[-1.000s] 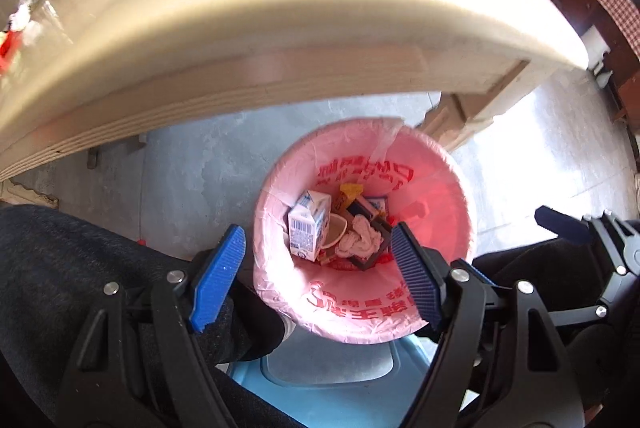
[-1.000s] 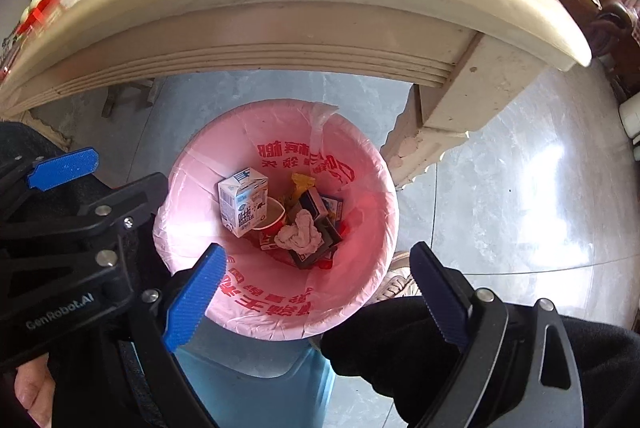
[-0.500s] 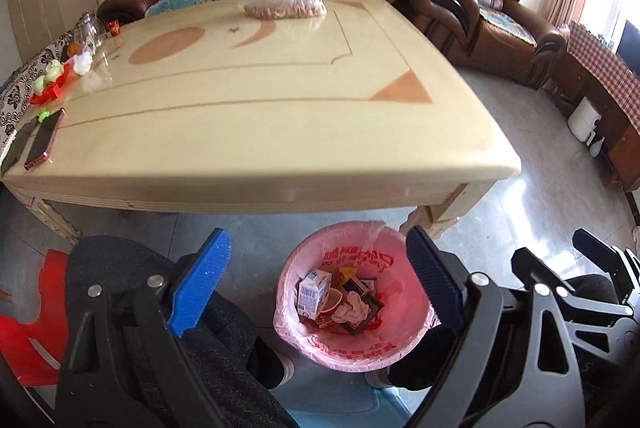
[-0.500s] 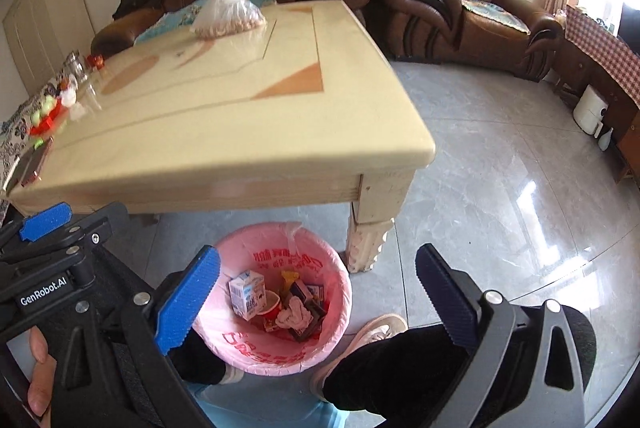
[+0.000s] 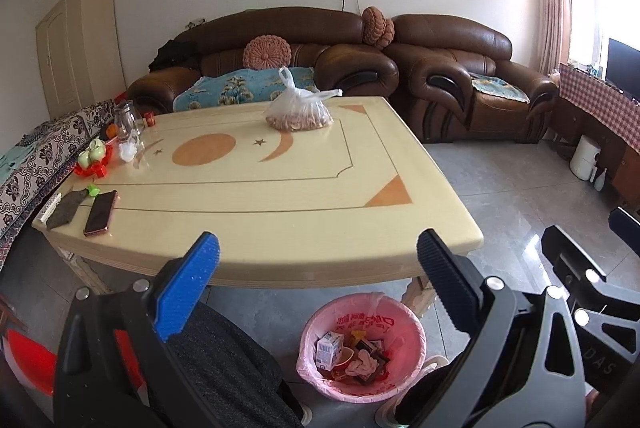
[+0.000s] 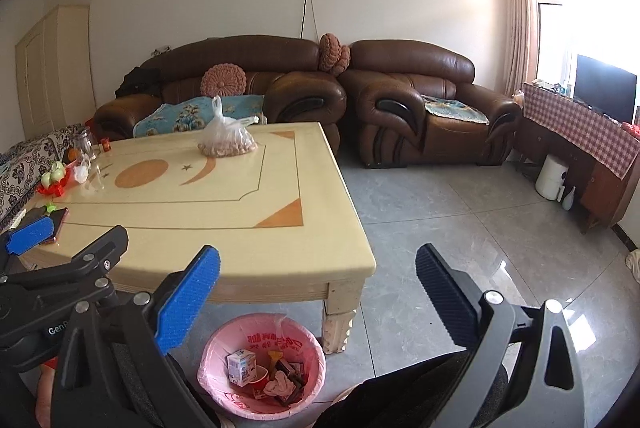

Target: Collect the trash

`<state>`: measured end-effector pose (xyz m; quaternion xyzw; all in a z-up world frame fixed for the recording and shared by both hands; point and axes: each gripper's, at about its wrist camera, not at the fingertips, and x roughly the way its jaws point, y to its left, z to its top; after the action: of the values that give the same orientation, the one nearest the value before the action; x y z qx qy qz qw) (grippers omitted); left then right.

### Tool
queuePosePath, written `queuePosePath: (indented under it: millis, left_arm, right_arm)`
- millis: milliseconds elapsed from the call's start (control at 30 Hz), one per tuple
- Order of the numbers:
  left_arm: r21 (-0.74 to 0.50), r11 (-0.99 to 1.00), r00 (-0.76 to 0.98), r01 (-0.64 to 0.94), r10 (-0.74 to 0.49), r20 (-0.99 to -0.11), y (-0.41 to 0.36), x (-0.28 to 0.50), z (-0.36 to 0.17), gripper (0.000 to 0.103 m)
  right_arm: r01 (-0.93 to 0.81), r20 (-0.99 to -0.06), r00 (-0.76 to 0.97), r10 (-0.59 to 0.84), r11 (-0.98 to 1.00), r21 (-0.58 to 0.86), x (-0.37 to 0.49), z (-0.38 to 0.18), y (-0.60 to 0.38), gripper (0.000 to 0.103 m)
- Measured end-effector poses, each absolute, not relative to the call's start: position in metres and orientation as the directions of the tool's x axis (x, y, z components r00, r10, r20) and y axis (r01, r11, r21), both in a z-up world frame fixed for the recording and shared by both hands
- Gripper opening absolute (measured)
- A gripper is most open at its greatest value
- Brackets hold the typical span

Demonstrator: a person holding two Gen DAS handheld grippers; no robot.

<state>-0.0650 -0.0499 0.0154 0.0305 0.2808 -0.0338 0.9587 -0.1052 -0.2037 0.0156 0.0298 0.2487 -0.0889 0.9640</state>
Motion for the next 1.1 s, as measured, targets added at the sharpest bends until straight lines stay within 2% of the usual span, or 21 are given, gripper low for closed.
queuePosePath:
  millis: [200,300,433,633,1100]
  left_arm:
    - [0.095,0.994,0.853,0.047,0.009,-0.522,-0.055,-0.082,0.032,0.097]
    - [0.051,0.997,0.85,0.063,-0.026,-0.526,-0.052,-0.088,0.038,0.097]
    - [0.014,0.998,0.849,0.066,-0.049,-0.526,-0.048,-0.093,0.043,0.097]
    - [0.014,0.998,0.863,0.053,-0.039,-0.504,-0.047,-0.102,0.048,0.097]
    - [0.027,0.998,0.849,0.056,-0.033,-0.528,-0.042,-0.097,0.045,0.097]
  right_arm:
    - [0.212,-0.416,0.89,-0.187,0.977,0.013,-0.13,0.044,-0.201,0.096]
    - [0.226,-0.397,0.895,-0.204,0.974,0.01,-0.139,0.052,-0.2,0.096]
    - [0.228,-0.395,0.898,-0.193,0.973,0.043,-0.148,0.057,-0.202,0.096]
    - [0.238,-0.393,0.898,-0.196,0.969,0.062,-0.154,0.059,-0.202,0.096]
    - [0.251,-0.407,0.889,-0.211,0.967,0.047,-0.151,0.055,-0.201,0.096]
